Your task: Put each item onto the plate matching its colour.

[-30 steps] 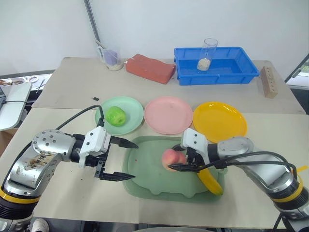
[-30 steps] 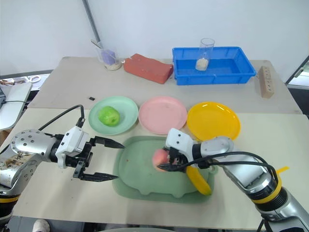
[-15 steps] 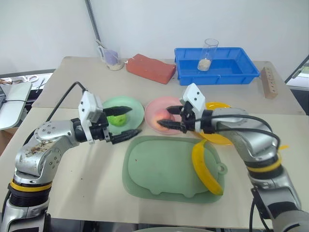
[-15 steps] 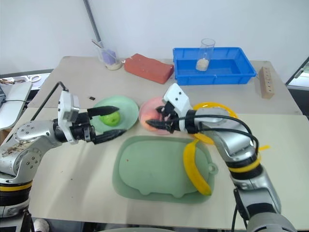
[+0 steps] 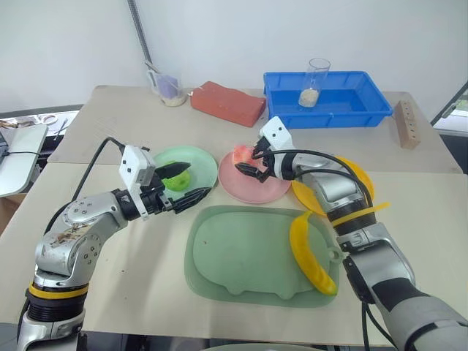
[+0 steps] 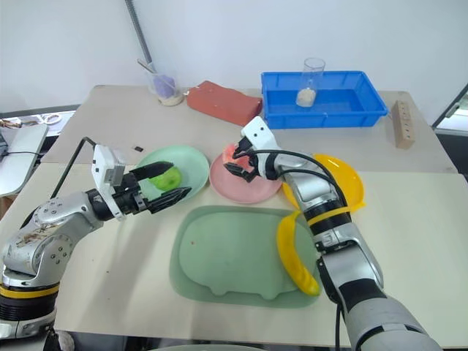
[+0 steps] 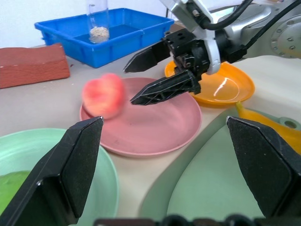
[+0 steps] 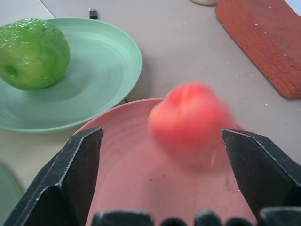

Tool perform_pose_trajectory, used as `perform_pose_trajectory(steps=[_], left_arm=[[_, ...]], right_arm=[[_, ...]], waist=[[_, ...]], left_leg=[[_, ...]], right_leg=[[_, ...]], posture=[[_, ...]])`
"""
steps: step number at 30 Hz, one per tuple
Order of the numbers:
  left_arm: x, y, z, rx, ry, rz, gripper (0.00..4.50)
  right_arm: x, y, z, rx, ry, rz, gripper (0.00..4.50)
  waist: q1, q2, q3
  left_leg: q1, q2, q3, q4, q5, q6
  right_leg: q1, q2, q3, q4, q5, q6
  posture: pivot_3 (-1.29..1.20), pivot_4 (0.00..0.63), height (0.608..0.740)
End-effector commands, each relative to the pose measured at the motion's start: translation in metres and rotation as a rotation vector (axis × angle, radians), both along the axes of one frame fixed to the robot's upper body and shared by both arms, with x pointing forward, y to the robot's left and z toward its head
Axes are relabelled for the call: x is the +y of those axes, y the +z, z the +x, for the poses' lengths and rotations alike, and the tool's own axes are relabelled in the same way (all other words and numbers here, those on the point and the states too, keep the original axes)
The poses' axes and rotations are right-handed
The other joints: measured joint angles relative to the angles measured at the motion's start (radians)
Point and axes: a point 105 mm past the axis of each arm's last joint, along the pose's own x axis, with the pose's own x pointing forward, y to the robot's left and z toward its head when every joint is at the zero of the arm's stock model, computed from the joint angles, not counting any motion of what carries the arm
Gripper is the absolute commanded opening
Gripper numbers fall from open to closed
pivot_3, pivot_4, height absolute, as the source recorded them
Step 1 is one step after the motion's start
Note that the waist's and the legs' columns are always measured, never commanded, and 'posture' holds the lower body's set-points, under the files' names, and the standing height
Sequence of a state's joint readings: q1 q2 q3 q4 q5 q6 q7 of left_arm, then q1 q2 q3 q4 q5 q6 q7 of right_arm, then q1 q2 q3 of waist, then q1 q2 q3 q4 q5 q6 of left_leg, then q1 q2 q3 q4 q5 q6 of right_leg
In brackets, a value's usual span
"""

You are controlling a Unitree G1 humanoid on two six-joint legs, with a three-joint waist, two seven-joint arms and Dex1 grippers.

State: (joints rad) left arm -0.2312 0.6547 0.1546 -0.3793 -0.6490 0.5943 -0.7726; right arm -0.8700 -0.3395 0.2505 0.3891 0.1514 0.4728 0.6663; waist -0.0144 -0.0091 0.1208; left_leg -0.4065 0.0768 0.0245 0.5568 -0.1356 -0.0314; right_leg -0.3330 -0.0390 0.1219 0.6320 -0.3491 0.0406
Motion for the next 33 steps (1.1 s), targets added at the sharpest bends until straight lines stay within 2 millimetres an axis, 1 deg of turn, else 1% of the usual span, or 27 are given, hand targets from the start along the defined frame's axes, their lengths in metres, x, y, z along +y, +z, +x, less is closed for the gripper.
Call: perform_pose_trajectory(steps=[1, 4, 7, 9, 11, 14, 15, 17, 19, 24, 29, 30, 33], left_arm=[[-0.001, 0.010, -0.005, -0.040, -0.023, 0.016, 4.50], [-0.005, 0.008, -0.011, -0.037, -0.081, 0.046, 4.50], [-0.012, 0.002, -0.021, -0.043, -0.172, 0.106, 4.50], [-0.020, 0.001, -0.028, -0.051, -0.246, 0.130, 4.50], [-0.028, 0.000, -0.037, -0.047, -0.324, 0.142, 4.50], [-0.033, -0.005, -0.055, -0.059, -0.464, 0.217, 4.50], [-0.034, -0.007, -0.059, -0.065, -0.495, 0.240, 4.50], [-0.035, -0.010, -0.066, -0.099, -0.582, 0.299, 4.50], [-0.035, -0.011, -0.067, -0.114, -0.628, 0.317, 4.50], [-0.039, -0.009, -0.067, -0.135, -0.674, 0.321, 4.50], [-0.039, -0.011, -0.071, -0.130, -0.686, 0.324, 4.50], [-0.039, -0.011, -0.072, -0.128, -0.688, 0.324, 4.50], [-0.039, -0.012, -0.073, -0.126, -0.687, 0.323, 4.50]], right_arm=[[-0.011, 0.031, -0.015, -0.073, 0.046, 0.042, 4.45], [-0.024, 0.037, -0.039, -0.081, 0.075, 0.030, 4.45], [-0.036, 0.034, -0.070, -0.046, 0.104, 0.007, 4.45], [-0.052, 0.023, -0.097, -0.002, 0.064, -0.039, 4.45], [-0.063, 0.016, -0.118, 0.048, 0.019, -0.064, 4.45], [-0.073, 0.006, -0.144, 0.129, -0.036, -0.080, 4.45], [-0.075, 0.004, -0.149, 0.149, -0.051, -0.084, 4.45], [-0.085, -0.011, -0.161, 0.213, -0.117, -0.108, 4.45], [-0.089, -0.022, -0.170, 0.254, -0.154, -0.133, 4.45], [-0.093, -0.045, -0.185, 0.358, -0.211, -0.138, 4.45], [-0.096, -0.062, -0.195, 0.399, -0.250, -0.157, 4.45], [-0.095, -0.064, -0.195, 0.402, -0.252, -0.156, 4.22], [-0.096, -0.067, -0.194, 0.384, -0.240, -0.188, 3.32]], waist=[[0.002, 0.000, 0.000], [0.002, 0.000, 0.000], [0.001, 0.001, 0.000], [0.004, 0.001, -0.001], [0.001, 0.001, -0.001], [-0.007, 0.001, 0.000], [-0.010, 0.001, -0.001], [-0.011, 0.001, 0.000], [-0.008, 0.000, 0.000], [-0.005, -0.002, 0.001], [-0.004, -0.002, 0.001], [-0.004, -0.002, 0.001], [-0.007, -0.002, 0.001]], left_leg=[[0.000, 0.000, 0.000, 0.000, 0.000, 0.000], [-0.001, 0.000, 0.000, 0.000, 0.000, 0.000], [-0.001, 0.000, 0.000, -0.001, 0.000, 0.000], [-0.001, 0.000, 0.000, -0.001, 0.000, 0.000], [0.000, 0.000, 0.000, -0.001, 0.000, 0.000], [0.000, 0.000, 0.001, -0.001, 0.000, 0.000], [0.000, 0.000, 0.001, -0.001, 0.000, 0.000], [0.000, 0.000, 0.001, -0.002, 0.000, 0.000], [0.000, 0.000, 0.001, -0.002, 0.000, 0.000], [-0.002, 0.000, 0.001, 0.000, 0.000, 0.000], [-0.003, 0.000, 0.001, -0.001, 0.000, 0.000], [-0.003, 0.000, 0.001, -0.001, 0.000, 0.000], [-0.002, 0.000, 0.001, 0.000, 0.000, 0.000]], right_leg=[[0.000, 0.000, 0.000, 0.000, 0.000, 0.000], [0.000, 0.000, 0.000, -0.001, 0.000, 0.000], [0.000, 0.000, 0.000, -0.001, 0.000, 0.000], [0.001, 0.000, 0.000, -0.002, 0.000, 0.000], [0.000, 0.000, 0.000, -0.003, 0.000, 0.000], [0.000, -0.001, 0.001, -0.003, 0.000, 0.000], [0.000, -0.001, 0.002, -0.003, 0.000, 0.000], [-0.001, -0.001, 0.002, -0.003, -0.001, -0.001], [-0.001, -0.001, 0.002, -0.003, -0.001, -0.002], [-0.002, -0.001, 0.002, -0.005, -0.001, -0.002], [-0.002, -0.001, 0.001, -0.005, -0.001, -0.001], [-0.002, -0.001, 0.001, -0.005, -0.001, -0.001], [-0.002, -0.001, 0.001, -0.005, -0.001, -0.001]], posture=[[0.00, 0.150, 0.740], [0.00, 0.150, 0.740], [0.00, 0.150, 0.740], [0.00, 0.150, 0.740], [0.00, 0.150, 0.740], [0.00, 0.150, 0.740], [0.00, 0.150, 0.740], [0.00, 0.150, 0.740], [0.00, 0.150, 0.740], [0.00, 0.150, 0.740], [0.00, 0.150, 0.740], [0.00, 0.150, 0.740], [0.00, 0.150, 0.740]])
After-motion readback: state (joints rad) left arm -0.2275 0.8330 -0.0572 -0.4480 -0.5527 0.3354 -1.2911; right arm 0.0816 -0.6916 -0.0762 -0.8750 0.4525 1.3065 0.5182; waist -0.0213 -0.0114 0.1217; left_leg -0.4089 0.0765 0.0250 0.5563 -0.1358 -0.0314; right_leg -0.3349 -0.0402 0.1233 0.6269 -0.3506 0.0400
